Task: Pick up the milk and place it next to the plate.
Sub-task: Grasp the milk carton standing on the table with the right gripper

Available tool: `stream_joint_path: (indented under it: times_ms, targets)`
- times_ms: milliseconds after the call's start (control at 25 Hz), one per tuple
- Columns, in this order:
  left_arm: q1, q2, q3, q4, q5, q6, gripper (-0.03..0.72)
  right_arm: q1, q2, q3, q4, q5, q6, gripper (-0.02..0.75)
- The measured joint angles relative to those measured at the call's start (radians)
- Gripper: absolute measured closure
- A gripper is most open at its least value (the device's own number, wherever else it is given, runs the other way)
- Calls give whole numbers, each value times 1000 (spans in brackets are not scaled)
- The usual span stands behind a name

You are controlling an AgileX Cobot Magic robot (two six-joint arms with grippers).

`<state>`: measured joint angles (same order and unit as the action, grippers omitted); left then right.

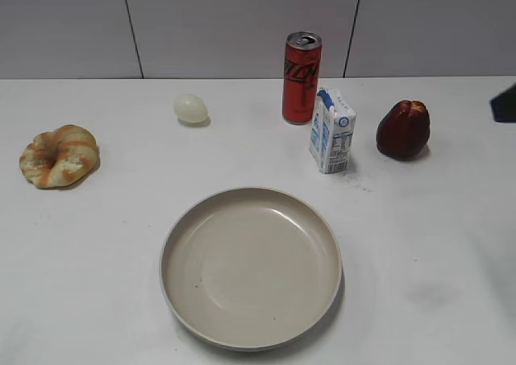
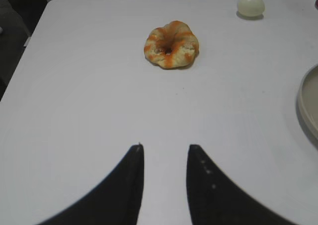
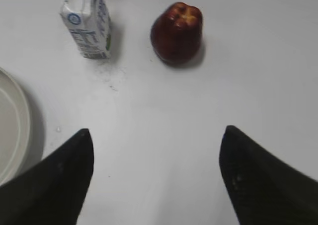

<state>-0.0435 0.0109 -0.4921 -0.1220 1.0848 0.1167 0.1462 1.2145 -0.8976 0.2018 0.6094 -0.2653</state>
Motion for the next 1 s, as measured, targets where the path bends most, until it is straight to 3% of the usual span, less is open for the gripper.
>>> stream_joint_path:
  times_ms: [280,600,1000]
  targets:
    - [0,0,0,0,0,0,458,184,362,-391,-103,195,162,135]
    - [0,0,0,0,0,0,458,233,716,-810,-102,369,235,89]
    - [0,0,0,0,0,0,458,233,950,-909,-103,350,295,90]
